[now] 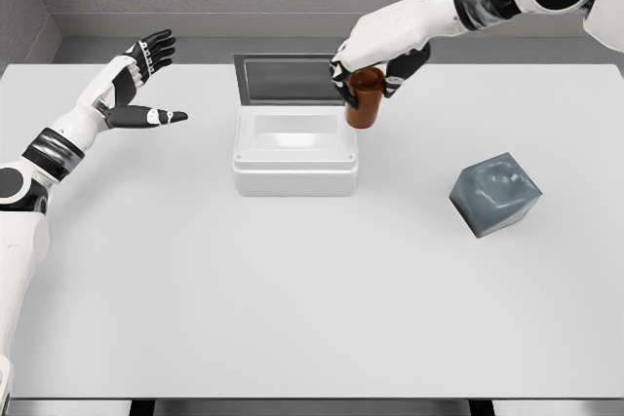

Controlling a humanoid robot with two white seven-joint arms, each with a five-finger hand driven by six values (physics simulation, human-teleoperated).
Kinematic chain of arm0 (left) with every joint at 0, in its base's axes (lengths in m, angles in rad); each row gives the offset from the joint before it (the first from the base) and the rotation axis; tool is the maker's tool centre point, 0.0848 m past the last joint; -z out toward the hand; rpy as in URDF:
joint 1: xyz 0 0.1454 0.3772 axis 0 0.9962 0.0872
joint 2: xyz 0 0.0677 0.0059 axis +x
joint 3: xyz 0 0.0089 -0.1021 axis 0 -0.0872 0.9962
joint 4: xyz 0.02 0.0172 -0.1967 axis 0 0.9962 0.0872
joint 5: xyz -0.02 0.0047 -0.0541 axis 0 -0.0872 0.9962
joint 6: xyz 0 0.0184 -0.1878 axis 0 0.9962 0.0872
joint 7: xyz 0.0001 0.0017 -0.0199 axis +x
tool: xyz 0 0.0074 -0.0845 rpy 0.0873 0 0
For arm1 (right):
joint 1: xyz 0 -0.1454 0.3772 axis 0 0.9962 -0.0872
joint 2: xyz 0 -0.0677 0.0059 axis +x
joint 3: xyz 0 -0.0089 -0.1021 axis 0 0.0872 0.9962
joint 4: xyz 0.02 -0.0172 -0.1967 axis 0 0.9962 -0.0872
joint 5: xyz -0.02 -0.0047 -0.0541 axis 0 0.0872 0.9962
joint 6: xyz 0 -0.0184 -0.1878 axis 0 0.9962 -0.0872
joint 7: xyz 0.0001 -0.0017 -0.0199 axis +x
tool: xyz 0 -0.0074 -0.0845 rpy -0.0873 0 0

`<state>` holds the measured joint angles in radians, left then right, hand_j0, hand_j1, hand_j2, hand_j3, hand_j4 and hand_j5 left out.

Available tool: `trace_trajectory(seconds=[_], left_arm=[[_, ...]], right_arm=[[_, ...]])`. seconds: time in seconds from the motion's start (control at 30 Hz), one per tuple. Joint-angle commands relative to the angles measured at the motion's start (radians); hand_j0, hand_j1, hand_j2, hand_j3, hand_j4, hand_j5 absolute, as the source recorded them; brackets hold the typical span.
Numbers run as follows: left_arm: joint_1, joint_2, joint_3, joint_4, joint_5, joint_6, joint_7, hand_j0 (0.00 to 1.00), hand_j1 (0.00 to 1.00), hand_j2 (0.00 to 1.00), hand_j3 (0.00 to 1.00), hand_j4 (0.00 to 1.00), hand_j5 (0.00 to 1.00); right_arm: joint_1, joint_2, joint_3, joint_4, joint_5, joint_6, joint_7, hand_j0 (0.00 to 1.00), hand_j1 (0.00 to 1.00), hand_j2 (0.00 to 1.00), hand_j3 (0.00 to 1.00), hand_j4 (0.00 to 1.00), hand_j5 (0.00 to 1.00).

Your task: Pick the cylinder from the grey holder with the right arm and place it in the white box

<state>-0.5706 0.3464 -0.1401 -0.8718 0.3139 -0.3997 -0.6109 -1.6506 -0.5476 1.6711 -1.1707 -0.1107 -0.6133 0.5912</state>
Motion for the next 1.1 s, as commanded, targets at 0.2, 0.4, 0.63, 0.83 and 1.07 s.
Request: trace_trajectory(seconds=[0.2, 0.4, 0.63, 0.83, 1.07], left_arm=[[0.0, 0.0, 0.0, -0.001, 0.007, 0.001, 0.0, 1.0, 1.0, 1.0, 1.0, 1.0, 1.0], [0.002, 0.0, 0.0, -0.001, 0.007, -0.001, 0.0, 1.0, 1.0, 1.0, 1.0, 1.0, 1.0], [0.006, 0.002, 0.002, -0.003, 0.007, -0.001, 0.0, 1.0, 1.0, 1.0, 1.0, 1.0, 1.0], [0.006, 0.0, 0.002, -0.003, 0.008, -0.001, 0.0, 1.0, 1.0, 1.0, 1.0, 1.0, 1.0], [0.006, 0.0, 0.002, -0.003, 0.008, -0.001, 0.0, 1.0, 1.0, 1.0, 1.0, 1.0, 1.0]], right_arm=[[-0.012, 0.089, 0.019, 0.069, -0.003, 0.002, 0.007, 0.41, 0.41, 0.41, 0.41, 0.41, 0.41], [-0.012, 0.121, 0.039, 0.105, 0.016, 0.002, 0.007, 0.41, 0.41, 0.41, 0.41, 0.41, 0.41], [-0.012, 0.175, 0.052, 0.152, 0.017, 0.002, 0.007, 0.41, 0.41, 0.41, 0.41, 0.41, 0.41], [-0.012, 0.193, 0.059, 0.158, 0.023, 0.002, 0.016, 0.41, 0.41, 0.41, 0.41, 0.41, 0.41], [-0.012, 0.225, 0.088, 0.189, 0.031, 0.002, 0.018, 0.41, 0.41, 0.41, 0.41, 0.41, 0.41]])
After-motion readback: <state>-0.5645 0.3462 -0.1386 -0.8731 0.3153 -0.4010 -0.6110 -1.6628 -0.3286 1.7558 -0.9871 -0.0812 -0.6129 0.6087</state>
